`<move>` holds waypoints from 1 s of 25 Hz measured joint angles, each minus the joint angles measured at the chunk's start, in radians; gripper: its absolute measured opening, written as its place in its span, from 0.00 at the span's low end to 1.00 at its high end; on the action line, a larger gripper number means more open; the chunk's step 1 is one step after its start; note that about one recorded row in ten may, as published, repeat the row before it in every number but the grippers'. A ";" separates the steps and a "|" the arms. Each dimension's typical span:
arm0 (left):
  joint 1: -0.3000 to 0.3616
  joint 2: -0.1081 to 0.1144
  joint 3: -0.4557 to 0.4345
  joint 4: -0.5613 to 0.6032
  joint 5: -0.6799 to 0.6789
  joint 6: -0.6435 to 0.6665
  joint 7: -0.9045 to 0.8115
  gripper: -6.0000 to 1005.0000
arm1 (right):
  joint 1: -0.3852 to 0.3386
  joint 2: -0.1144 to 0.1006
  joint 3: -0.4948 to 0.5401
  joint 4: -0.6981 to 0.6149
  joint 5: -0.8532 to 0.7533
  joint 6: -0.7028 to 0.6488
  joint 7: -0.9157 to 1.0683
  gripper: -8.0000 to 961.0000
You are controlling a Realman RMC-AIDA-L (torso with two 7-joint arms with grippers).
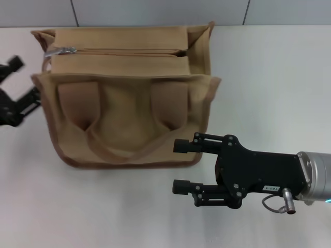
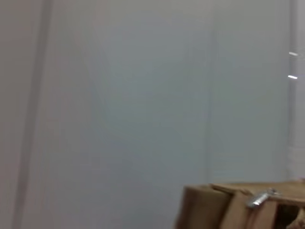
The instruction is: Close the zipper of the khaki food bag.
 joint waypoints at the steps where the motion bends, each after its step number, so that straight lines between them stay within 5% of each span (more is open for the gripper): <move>1: -0.005 0.000 0.023 0.001 0.000 0.001 0.000 0.78 | 0.000 0.000 0.000 0.001 0.000 0.000 0.000 0.76; 14: -0.066 -0.004 0.056 -0.032 -0.073 0.033 0.002 0.78 | 0.005 0.000 0.003 0.029 0.010 0.003 -0.026 0.76; 25: -0.046 -0.004 0.057 -0.047 -0.072 0.010 0.002 0.78 | 0.011 0.000 0.009 0.040 0.010 0.017 -0.042 0.76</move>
